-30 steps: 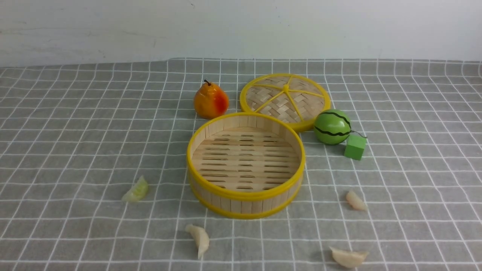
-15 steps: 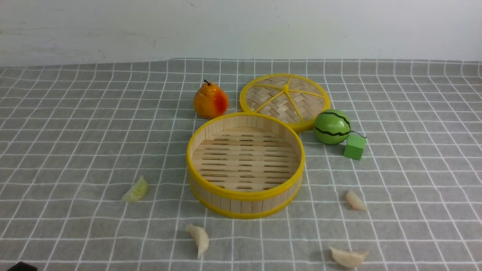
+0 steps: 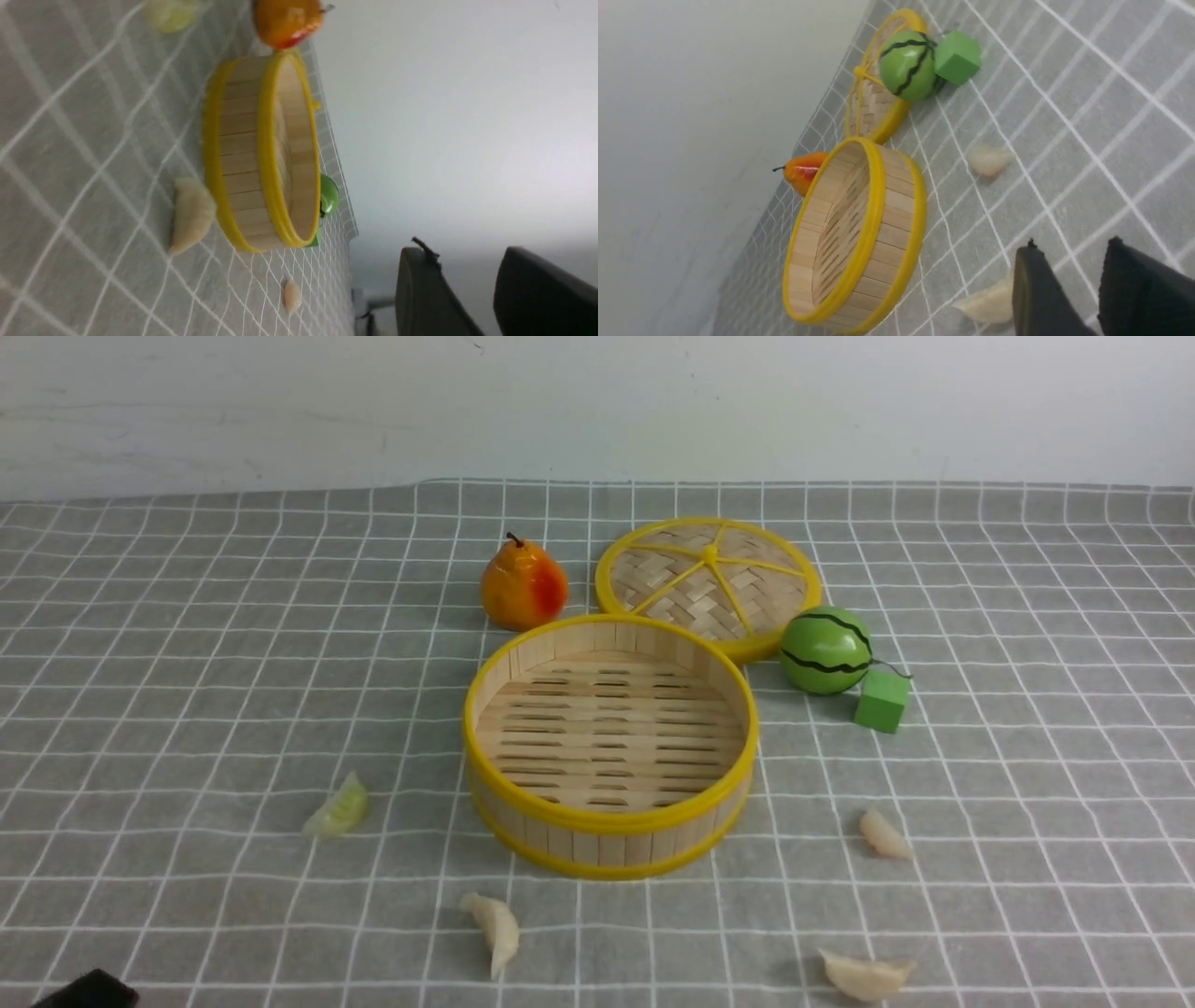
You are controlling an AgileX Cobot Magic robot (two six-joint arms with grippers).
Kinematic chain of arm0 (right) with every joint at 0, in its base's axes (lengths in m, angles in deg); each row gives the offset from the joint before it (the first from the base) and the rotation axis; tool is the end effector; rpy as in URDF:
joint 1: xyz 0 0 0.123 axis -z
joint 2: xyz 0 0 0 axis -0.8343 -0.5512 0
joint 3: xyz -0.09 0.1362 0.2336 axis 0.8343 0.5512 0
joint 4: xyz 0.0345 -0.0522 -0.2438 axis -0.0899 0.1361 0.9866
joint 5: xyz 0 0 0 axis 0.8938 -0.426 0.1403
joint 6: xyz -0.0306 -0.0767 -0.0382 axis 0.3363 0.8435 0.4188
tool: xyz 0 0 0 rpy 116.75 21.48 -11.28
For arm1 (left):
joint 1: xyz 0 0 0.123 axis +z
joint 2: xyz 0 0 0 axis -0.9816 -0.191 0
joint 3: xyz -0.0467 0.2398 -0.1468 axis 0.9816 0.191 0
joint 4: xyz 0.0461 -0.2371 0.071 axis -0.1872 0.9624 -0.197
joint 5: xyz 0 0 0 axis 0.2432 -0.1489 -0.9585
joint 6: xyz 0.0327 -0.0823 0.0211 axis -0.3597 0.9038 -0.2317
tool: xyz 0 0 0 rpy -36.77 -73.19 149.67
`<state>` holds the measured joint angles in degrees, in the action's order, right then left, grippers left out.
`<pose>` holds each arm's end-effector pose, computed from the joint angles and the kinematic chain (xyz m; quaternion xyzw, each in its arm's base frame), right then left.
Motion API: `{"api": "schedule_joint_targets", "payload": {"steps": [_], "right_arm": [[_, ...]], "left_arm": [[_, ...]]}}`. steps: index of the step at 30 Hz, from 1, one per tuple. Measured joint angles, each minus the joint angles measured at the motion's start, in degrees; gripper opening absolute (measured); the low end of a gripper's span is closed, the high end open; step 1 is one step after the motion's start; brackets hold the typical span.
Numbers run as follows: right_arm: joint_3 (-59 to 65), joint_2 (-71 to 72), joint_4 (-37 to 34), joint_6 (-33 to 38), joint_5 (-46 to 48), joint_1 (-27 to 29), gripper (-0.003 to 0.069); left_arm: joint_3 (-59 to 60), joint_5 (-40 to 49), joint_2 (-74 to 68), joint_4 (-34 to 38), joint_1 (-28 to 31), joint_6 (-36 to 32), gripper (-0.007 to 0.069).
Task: Put the dumplings into the steamer on the table with the grey tablecloth.
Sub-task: 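Reach for and grasp a dumpling on the table with the left gripper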
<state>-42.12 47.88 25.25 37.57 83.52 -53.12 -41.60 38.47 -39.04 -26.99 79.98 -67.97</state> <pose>0.0494 0.0173 0.2052 0.2887 0.7099 0.3379 0.5464 0.0411 -0.0324 0.2379 -0.3116 0.6630 -0.4853 0.4773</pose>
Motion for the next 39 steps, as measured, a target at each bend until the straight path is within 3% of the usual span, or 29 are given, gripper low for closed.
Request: {"api": "schedule_joint_targets", "payload": {"steps": [3, 4, 7, 10, 14, 17, 22, 26, 30, 34, 39], "right_arm": [[-4.33, -1.42, 0.19, 7.92, -1.42, 0.00, 0.0128], [-7.88, -4.73, 0.19, 12.80, -2.82, 0.00, 0.0064], [-16.97, -14.82, 0.39, 22.44, -3.81, 0.00, -0.0015], [-25.81, -24.30, 0.59, 30.68, 0.92, 0.00, -0.0019], [-37.35, -39.01, 1.21, 38.23, 15.08, -2.04, -0.0019], [-42.05, -46.42, 2.72, 39.21, 21.45, -6.73, -0.0019], [-49.01, -60.51, 10.78, 39.42, 33.50, -21.74, -0.0015], [-51.25, -67.94, 16.26, 39.42, 37.14, -33.00, -0.0015], [-51.51, -71.54, 17.19, 39.42, 37.15, -38.92, -0.0015], [-51.63, -72.21, 17.19, 39.42, 36.84, -40.04, -0.0013], [-51.81, -72.21, 17.36, 39.42, 36.61, -40.04, -0.0011]], "left_arm": [[-6.32, 5.35, -4.37, -2.56, 0.00, -4.53, 0.0146], [-10.59, 9.53, -9.81, -4.95, 0.00, -7.49, 0.0074], [-19.83, 17.92, -23.43, -10.54, 0.00, -15.92, -0.0014], [-27.98, 25.18, -34.28, -15.59, 0.00, -22.46, -0.0014], [-38.53, 34.94, -47.80, -25.57, -0.24, -27.49, -0.0014], [-42.74, 36.71, -54.39, -31.78, -2.16, -27.58, -0.0014], [-50.18, 37.59, -67.35, -44.15, -10.54, -24.99, -0.0014], [-54.51, 35.82, -76.49, -50.87, -14.56, -21.62, -0.0012], [-59.08, 31.77, -84.41, -53.31, -15.50, -20.84, 0.0066], [-62.85, 25.77, -92.71, -53.97, -15.54, -20.65, 0.0325], [-63.46, 18.52, -100.61, -56.40, -15.54, -20.65, 0.0526]]}}
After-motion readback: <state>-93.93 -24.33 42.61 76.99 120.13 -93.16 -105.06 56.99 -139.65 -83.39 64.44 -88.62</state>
